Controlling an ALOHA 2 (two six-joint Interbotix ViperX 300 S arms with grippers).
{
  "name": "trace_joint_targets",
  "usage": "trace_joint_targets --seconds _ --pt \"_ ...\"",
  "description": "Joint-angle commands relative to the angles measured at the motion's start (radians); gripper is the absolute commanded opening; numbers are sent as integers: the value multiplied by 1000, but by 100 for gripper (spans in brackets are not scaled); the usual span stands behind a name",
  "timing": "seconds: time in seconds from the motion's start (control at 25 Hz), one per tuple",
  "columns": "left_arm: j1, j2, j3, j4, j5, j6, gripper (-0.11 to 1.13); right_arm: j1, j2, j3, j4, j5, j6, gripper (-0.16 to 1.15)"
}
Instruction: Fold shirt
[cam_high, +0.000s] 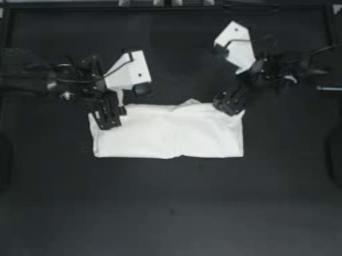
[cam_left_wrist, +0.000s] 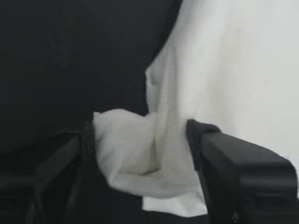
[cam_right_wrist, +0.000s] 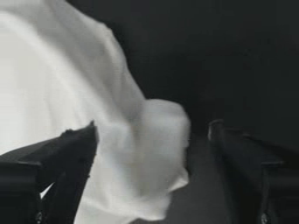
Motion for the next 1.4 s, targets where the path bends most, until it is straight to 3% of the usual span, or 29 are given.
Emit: trace_joint_targets --seconds 0.04,0.28,0.52,0.64,0.96,1.2,1.4 --pt "0 -98 -21 15 -5 0 91 -20 -72 -34 89 8 -3 100" --pt "-25 -164 -14 17 -89 2 87 -29 -172 -14 195 58 2 100" --pt "-48 -189 -9 21 -212 5 87 -20 -299 83 362 72 63 100" --pt "-57 -183 -9 43 -241 5 87 8 -331 143 367 51 138 100" --pt "-77 -178 -11 58 -256 3 87 92 -348 270 192 -101 448 99" --pt "-77 -178 -9 58 -273 3 87 133 -328 325 8 -209 701 99" --pt "-77 -176 -9 58 -276 3 87 150 -276 342 -97 -281 841 99"
